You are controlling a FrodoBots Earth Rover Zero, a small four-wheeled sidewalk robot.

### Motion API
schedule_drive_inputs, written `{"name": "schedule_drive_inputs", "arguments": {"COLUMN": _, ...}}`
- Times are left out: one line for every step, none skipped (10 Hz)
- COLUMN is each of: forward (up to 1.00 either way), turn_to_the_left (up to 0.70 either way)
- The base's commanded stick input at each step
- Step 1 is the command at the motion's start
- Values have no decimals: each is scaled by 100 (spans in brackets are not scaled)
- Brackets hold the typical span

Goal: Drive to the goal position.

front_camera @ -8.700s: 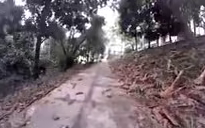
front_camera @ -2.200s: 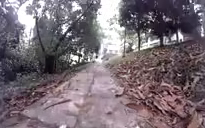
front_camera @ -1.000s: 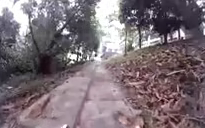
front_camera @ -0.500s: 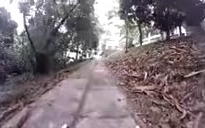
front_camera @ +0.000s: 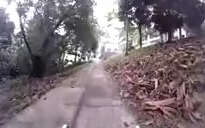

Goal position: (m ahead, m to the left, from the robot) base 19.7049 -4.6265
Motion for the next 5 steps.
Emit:
{"name": "schedule_drive_inputs", "arguments": {"forward": 100, "turn_to_the_left": 20}}
{"name": "schedule_drive_inputs", "arguments": {"forward": 100, "turn_to_the_left": 14}}
{"name": "schedule_drive_inputs", "arguments": {"forward": 100, "turn_to_the_left": 8}}
{"name": "schedule_drive_inputs", "arguments": {"forward": 100, "turn_to_the_left": 2}}
{"name": "schedule_drive_inputs", "arguments": {"forward": 100, "turn_to_the_left": 0}}
